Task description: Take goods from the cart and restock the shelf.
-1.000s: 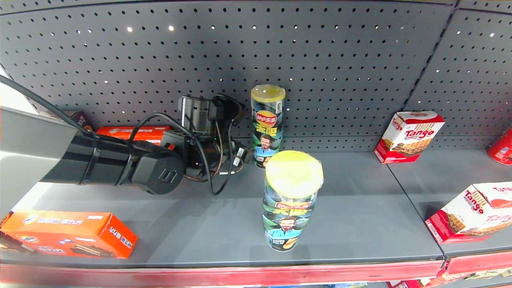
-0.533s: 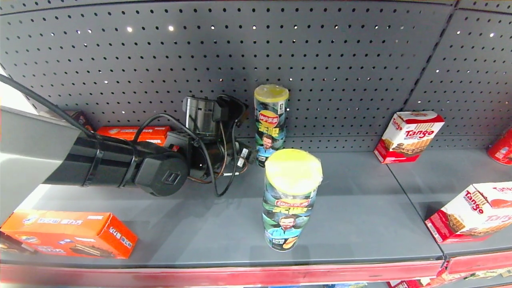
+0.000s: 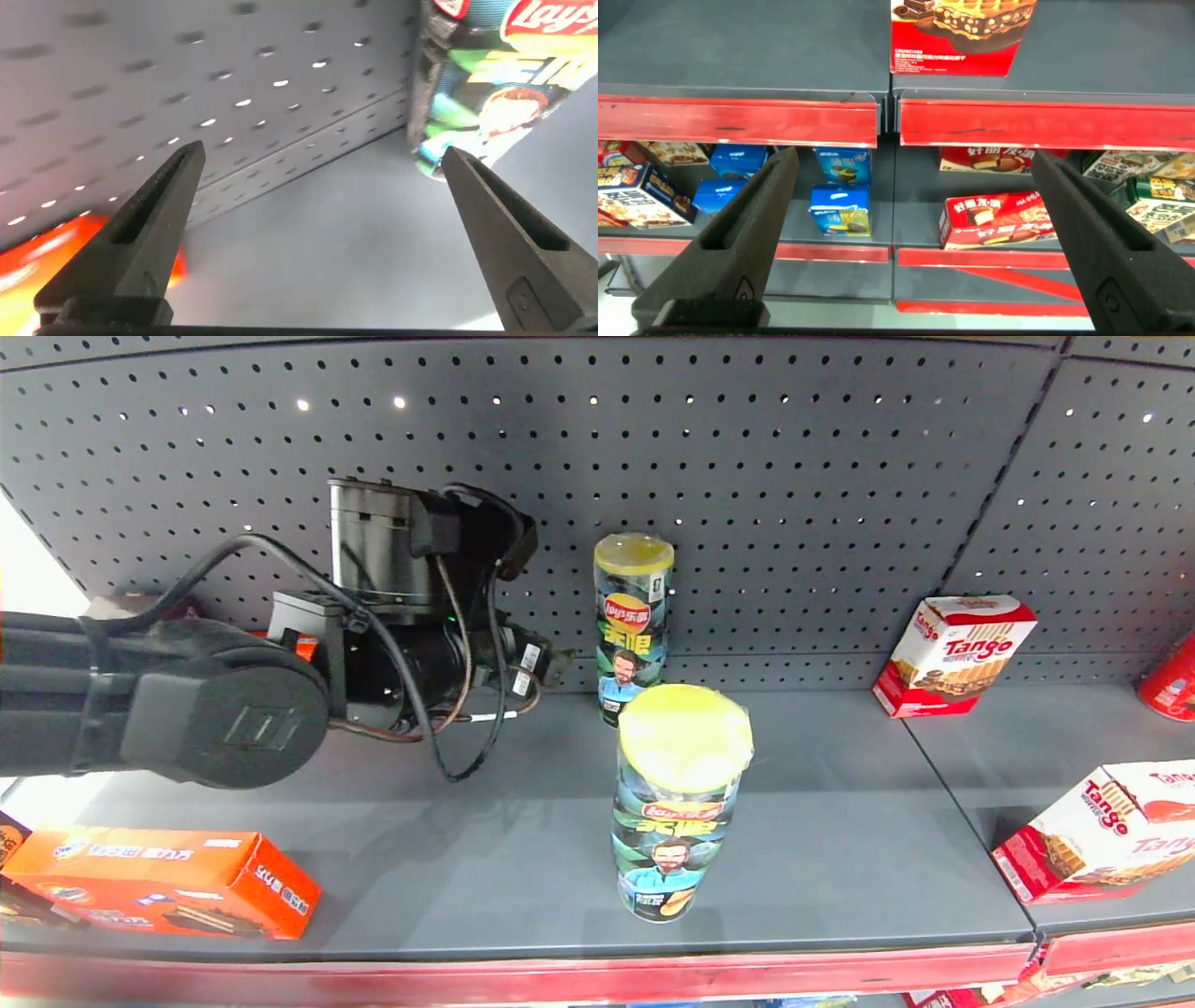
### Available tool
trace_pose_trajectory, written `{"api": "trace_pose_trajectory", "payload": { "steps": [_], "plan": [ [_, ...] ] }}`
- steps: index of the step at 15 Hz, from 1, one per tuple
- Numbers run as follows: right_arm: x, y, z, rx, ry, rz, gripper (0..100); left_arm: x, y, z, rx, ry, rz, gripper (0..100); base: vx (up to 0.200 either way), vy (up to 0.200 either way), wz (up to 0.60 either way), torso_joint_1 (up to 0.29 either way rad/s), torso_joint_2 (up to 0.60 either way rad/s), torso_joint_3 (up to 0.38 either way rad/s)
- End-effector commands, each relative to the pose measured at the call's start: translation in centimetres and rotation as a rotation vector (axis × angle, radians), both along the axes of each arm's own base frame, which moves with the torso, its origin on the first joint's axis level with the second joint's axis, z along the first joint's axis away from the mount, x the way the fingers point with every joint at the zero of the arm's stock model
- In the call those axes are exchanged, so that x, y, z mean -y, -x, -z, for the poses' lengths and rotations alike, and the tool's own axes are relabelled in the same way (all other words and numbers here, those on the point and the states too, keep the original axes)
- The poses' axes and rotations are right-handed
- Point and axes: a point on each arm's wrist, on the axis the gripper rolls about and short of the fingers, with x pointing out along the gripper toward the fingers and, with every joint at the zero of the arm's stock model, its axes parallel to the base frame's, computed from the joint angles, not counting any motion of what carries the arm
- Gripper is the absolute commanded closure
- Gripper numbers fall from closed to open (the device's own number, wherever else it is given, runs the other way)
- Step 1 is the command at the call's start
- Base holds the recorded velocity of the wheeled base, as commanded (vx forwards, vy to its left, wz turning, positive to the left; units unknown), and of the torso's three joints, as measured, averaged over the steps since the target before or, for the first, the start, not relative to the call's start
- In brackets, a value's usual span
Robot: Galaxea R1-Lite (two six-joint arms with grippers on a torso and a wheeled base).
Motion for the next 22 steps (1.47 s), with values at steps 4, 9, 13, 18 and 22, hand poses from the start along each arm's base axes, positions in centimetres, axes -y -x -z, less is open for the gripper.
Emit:
{"api": "trace_pose_trajectory", "payload": {
  "steps": [4, 9, 13, 18, 22],
  "plan": [
    [0.0, 0.0, 0.0, -0.002, 0.001, -0.009, 0, -3.2, 6.5, -0.2, 0.054, 0.037, -0.011, 0, 0.0, 0.0, 0.0, 0.0, 0.0, 0.0],
    [-0.4, -2.7, -11.7, 0.027, -0.182, -0.045, 0, -4.1, 7.8, 0.1, 0.126, 0.086, 0.045, 0, 0.0, 0.0, 0.0, 0.0, 0.0, 0.0],
    [-2.8, -9.3, -16.9, -0.096, -0.1, -0.314, 0, -4.2, 7.8, 0.1, 0.139, 0.091, 0.056, 0, 0.0, 0.0, 0.0, 0.0, 0.0, 0.0],
    [-9.0, -18.1, -15.9, -0.141, 0.073, -0.462, 0, -5.1, 7.8, 1.2, 0.112, 0.058, 0.048, 0, 0.0, 0.0, 0.0, 0.0, 0.0, 0.0],
    [-12.0, -19.9, -14.2, -0.109, 0.099, -0.395, 0, -6.0, 8.3, 0.7, 0.132, 0.065, 0.027, 0, 0.0, 0.0, 0.0, 0.0, 0.0, 0.0]
  ]
}}
